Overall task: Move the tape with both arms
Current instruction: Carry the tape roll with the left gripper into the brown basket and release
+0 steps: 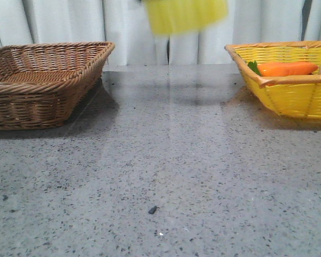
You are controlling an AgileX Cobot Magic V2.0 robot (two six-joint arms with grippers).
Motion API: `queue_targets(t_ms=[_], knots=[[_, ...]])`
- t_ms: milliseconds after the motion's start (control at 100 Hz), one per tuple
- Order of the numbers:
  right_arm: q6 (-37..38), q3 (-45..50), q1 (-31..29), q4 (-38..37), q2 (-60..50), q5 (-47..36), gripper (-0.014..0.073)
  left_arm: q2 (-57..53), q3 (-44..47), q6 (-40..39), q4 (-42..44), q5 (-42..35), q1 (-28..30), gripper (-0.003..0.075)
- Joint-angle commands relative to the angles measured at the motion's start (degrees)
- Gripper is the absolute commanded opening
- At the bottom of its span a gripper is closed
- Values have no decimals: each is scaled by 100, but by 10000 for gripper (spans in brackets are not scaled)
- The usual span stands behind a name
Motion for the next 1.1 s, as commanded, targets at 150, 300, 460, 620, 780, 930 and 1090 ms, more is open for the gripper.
queue_targets(t_ms=[150, 300, 460, 620, 780, 930, 1090], knots=[[6, -91, -14, -57, 4, -830, -66, -1150, -383, -415, 1443, -50, 195, -21], [6, -57, -14, -57, 4, -764, -66, -1218, -191, -703, 2038, 839, 908, -21], [6, 104, -14, -4, -6, -732, -66, -1218, 652, -703, 2054, 1288, 1728, -21], [6, 301, -14, 162, -6, -814, -66, -1218, 1483, -715, 2043, 865, 2176, -15], [6, 530, -14, 281, -6, -933, -66, -1218, 1826, -1116, 2034, 554, 2335, 166], [6, 642, -14, 291, -6, -920, -66, -1335, 1826, -1116, 1813, 633, 2361, 503], [6, 1088, -14, 302, -328, -1163, -66, -2085, 2004, -785, 990, 109, 2334, 599]])
